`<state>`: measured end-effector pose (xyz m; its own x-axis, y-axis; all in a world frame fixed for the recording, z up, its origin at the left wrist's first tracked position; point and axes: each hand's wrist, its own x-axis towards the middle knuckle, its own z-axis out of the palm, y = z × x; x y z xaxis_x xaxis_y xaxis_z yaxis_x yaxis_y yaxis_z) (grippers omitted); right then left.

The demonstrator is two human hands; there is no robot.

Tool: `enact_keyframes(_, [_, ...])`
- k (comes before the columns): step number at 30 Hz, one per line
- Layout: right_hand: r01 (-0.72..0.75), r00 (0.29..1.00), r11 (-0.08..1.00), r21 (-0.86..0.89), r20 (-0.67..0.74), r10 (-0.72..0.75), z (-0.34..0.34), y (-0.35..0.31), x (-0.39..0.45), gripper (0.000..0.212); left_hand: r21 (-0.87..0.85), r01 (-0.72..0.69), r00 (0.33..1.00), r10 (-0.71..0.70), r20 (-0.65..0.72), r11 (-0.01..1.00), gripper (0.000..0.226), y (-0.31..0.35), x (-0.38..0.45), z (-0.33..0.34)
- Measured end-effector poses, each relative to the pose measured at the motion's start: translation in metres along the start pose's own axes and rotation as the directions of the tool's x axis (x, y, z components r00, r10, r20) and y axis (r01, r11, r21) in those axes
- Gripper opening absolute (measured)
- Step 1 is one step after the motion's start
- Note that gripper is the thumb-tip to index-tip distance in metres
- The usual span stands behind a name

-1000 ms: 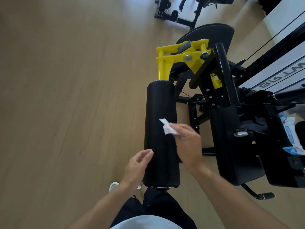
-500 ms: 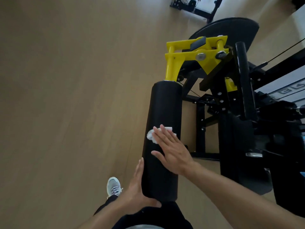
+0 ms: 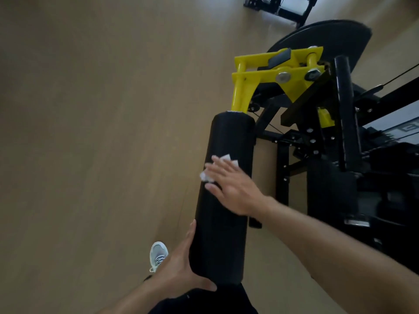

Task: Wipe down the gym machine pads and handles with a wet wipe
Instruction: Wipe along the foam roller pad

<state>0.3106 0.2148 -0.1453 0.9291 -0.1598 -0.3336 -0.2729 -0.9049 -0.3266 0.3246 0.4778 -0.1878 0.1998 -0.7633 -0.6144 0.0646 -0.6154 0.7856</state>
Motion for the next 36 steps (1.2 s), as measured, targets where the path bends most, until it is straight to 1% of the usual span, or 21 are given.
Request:
enact_keyframes(2, [0.119, 0.991, 0.993, -0.006, 0.059, -0.119, 0.027, -0.035, -0.062, 0.059, 0.001, -0.009, 0.999, 0.009, 0.052, 1.0, 0.149, -0.001, 0.002, -0.008])
enact_keyframes(5, [0.26, 0.947, 0.966, 0.006, 0.195, -0.256, 0.056, -0.063, -0.126, 0.06, 0.032, 0.024, 0.99, -0.028, 0.136, 0.999, 0.142, -0.008, 0.004, -0.027])
enact_keyframes(7, [0.335, 0.906, 0.942, 0.004, 0.272, -0.323, 0.057, -0.063, -0.132, 0.059, 0.062, 0.017, 0.989, -0.026, 0.143, 0.998, 0.138, -0.011, 0.005, -0.035])
enact_keyframes(9, [0.373, 0.886, 0.928, -0.013, 0.303, -0.352, 0.048, -0.052, -0.113, 0.057, 0.09, 0.016, 0.991, -0.028, 0.135, 0.996, 0.136, -0.01, 0.007, -0.038])
enact_keyframes(10, [0.353, 0.904, 0.935, -0.044, 0.273, -0.328, 0.042, -0.043, -0.096, 0.057, 0.113, 0.007, 0.992, -0.021, 0.125, 0.994, 0.135, -0.01, 0.007, -0.037])
enact_keyframes(11, [0.292, 0.94, 0.952, -0.094, 0.213, -0.268, 0.033, -0.031, -0.076, 0.058, 0.136, 0.002, 0.993, -0.018, 0.116, 0.991, 0.135, -0.01, 0.008, -0.036])
enact_keyframes(13, [0.089, 0.995, 0.986, -0.144, 0.062, -0.08, 0.009, -0.002, -0.027, 0.058, 0.141, 0.008, 0.994, -0.024, 0.109, 0.99, 0.136, -0.013, 0.007, -0.035])
enact_keyframes(14, [0.0, 1.0, 0.988, -0.152, 0.013, 0.002, -0.004, 0.011, -0.003, 0.058, 0.128, 0.014, 0.994, -0.027, 0.105, 0.992, 0.136, -0.014, 0.007, -0.034])
enact_keyframes(16, [-0.083, 0.997, 0.98, -0.184, -0.022, 0.08, -0.022, 0.03, 0.031, 0.059, 0.104, 0.036, 0.995, -0.046, 0.094, 0.994, 0.134, -0.019, 0.005, -0.031])
enact_keyframes(18, [-0.094, 0.995, 0.988, -0.124, -0.024, 0.092, -0.02, 0.03, 0.034, 0.059, 0.075, 0.055, 0.993, -0.062, 0.096, 0.996, 0.132, -0.021, 0.003, -0.03])
enact_keyframes(19, [-0.073, 0.997, 0.994, -0.085, -0.029, 0.071, -0.013, 0.022, 0.022, 0.058, 0.058, 0.053, 0.994, -0.059, 0.097, 0.997, 0.132, -0.023, 0.004, -0.029])
enact_keyframes(22, [0.09, 0.995, 0.995, -0.052, -0.044, -0.092, 0.026, -0.013, -0.058, 0.053, 0.023, 0.04, 0.994, -0.042, 0.101, 0.999, 0.131, -0.024, 0.004, -0.03])
enact_keyframes(24, [0.199, 0.98, 0.98, -0.009, -0.005, -0.199, 0.058, -0.04, -0.12, 0.055, 0.029, 0.041, 0.992, -0.044, 0.116, 0.999, 0.128, -0.026, 0.005, -0.032])
enact_keyframes(26, [0.245, 0.968, 0.969, 0.016, 0.045, -0.245, 0.081, -0.058, -0.157, 0.059, 0.03, 0.042, 0.987, -0.047, 0.157, 0.999, 0.127, -0.026, 0.008, -0.035])
enact_keyframes(28, [0.283, 0.956, 0.959, 0.015, 0.074, -0.284, 0.086, -0.06, -0.161, 0.059, 0.014, 0.047, 0.98, -0.049, 0.195, 0.999, 0.128, -0.029, 0.01, -0.038])
enact_keyframes(30, [0.305, 0.949, 0.952, -0.021, 0.088, -0.302, 0.077, -0.053, -0.142, 0.057, -0.01, 0.069, 0.971, -0.065, 0.231, 0.998, 0.125, -0.032, 0.014, -0.041])
enact_keyframes(31, [0.276, 0.96, 0.96, -0.047, 0.067, -0.273, 0.07, -0.046, -0.128, 0.056, -0.024, 0.073, 0.965, -0.065, 0.253, 0.997, 0.122, -0.033, 0.016, -0.042])
enact_keyframes(33, [0.125, 0.991, 0.99, -0.06, -0.047, -0.128, 0.053, -0.025, -0.092, 0.056, -0.047, 0.064, 0.96, -0.048, 0.276, 0.997, 0.121, -0.034, 0.018, -0.041])
enact_keyframes(34, [0.037, 0.994, 0.999, -0.038, -0.099, -0.04, 0.041, -0.013, -0.071, 0.056, -0.052, 0.072, 0.962, -0.055, 0.269, 0.996, 0.122, -0.035, 0.019, -0.041])
enact_keyframes(36, [-0.103, 0.986, 0.994, 0.018, -0.127, 0.105, 0.014, 0.01, -0.03, 0.057, -0.066, 0.087, 0.972, -0.07, 0.223, 0.994, 0.123, -0.037, 0.018, -0.038])
